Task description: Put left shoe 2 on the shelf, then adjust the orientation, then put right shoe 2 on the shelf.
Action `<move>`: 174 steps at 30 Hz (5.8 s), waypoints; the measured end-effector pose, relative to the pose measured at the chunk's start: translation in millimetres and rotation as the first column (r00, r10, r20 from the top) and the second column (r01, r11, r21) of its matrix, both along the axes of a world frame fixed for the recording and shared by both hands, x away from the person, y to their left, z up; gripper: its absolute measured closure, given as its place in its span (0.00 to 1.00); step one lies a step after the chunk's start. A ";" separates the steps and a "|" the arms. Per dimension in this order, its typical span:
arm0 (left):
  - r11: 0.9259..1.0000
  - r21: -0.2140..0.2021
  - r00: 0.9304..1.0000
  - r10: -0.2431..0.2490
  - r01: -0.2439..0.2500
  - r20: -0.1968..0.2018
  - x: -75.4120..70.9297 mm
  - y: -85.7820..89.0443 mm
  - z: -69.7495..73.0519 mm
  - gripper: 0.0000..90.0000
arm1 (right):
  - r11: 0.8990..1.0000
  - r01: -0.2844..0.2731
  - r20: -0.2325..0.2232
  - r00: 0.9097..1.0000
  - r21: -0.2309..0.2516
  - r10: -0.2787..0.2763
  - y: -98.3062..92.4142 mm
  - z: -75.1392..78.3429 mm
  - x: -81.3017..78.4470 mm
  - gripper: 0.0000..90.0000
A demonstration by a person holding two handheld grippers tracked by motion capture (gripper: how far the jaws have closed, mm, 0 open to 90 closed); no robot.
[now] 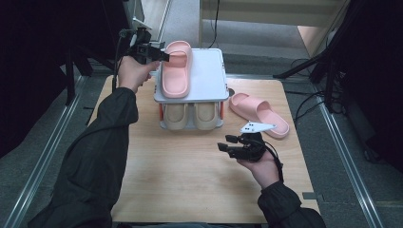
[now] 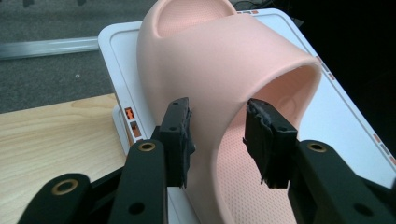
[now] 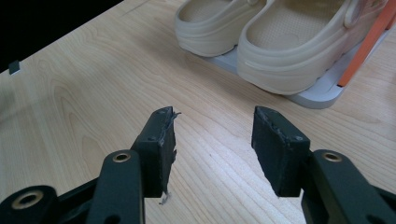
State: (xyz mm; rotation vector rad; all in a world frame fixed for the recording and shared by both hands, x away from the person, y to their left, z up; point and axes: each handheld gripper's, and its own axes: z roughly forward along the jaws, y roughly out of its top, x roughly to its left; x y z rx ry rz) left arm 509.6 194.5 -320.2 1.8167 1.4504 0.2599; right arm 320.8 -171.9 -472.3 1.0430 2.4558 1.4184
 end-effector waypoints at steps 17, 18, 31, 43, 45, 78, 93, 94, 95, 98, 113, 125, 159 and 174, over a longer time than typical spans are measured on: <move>0.998 -0.020 0.997 -0.056 0.057 0.051 -33.0 30.0 6.7 0.58 | 1.000 0.024 0.016 1.000 0.020 -0.024 -13.4 3.7 3.0 0.56; 0.998 -0.021 0.997 -0.054 0.055 0.048 -34.9 33.3 3.1 0.58 | 1.000 0.025 0.020 0.999 0.017 -0.025 -14.4 3.9 3.5 0.56; 0.998 -0.029 0.998 -0.052 0.053 0.030 -67.5 60.7 -40.5 0.58 | 0.999 0.039 0.036 0.999 -0.003 -0.038 -22.1 2.7 11.9 0.56; 0.997 -0.037 0.997 -0.067 0.068 0.024 -102.9 74.1 -74.4 0.57 | 0.993 0.121 0.033 0.992 -0.010 -0.121 -47.0 -4.9 34.8 0.56; 0.997 -0.043 0.997 -0.068 0.069 0.028 -109.3 74.9 -80.5 0.56 | 0.990 0.139 0.027 0.990 -0.014 -0.138 -52.1 -6.0 39.7 0.59; 0.995 -0.058 0.996 -0.077 0.079 0.034 -182.1 70.0 -129.2 0.53 | 0.933 0.353 -0.054 0.932 -0.073 -0.357 -123.6 -24.5 110.0 1.00; 0.998 -0.044 0.998 -0.045 0.047 0.041 -199.7 84.3 -133.9 0.52 | 0.926 0.364 -0.078 0.925 -0.096 -0.372 -112.0 -31.9 130.5 1.00; 0.998 -0.044 0.998 -0.044 0.046 0.042 -199.7 84.3 -134.0 0.52 | 0.928 0.360 -0.077 0.927 -0.099 -0.367 -110.2 -31.8 130.3 1.00; 0.998 -0.044 0.998 -0.046 0.048 0.040 -199.4 84.2 -134.2 0.52 | 0.929 0.356 -0.082 0.928 -0.099 -0.365 -108.7 -31.5 129.8 1.00; 0.998 -0.043 0.998 -0.049 0.051 0.037 -198.3 83.1 -135.2 0.52 | 0.934 0.338 -0.079 0.934 -0.111 -0.348 -101.5 -30.6 128.3 1.00; 0.996 -0.026 0.996 -0.087 0.087 0.026 -190.6 76.7 -138.9 0.52 | 0.947 0.307 -0.103 0.943 -0.096 -0.316 -62.8 -29.6 125.3 1.00; 0.994 -0.034 0.994 -0.107 0.108 0.021 -183.1 74.1 -139.9 0.51 | 0.915 0.403 -0.003 0.915 -0.007 -0.403 -97.4 -3.8 107.1 0.88; 0.997 -0.030 0.997 -0.077 0.076 -0.016 -188.4 86.8 -145.3 0.50 | 0.832 0.546 -0.070 0.830 -0.098 -0.553 -107.8 -40.8 135.5 0.72; 0.997 -0.044 0.997 -0.071 0.070 -0.011 -185.6 91.1 -145.5 0.50 | 0.784 0.617 -0.137 0.772 -0.068 -0.620 -125.6 -33.2 133.1 0.95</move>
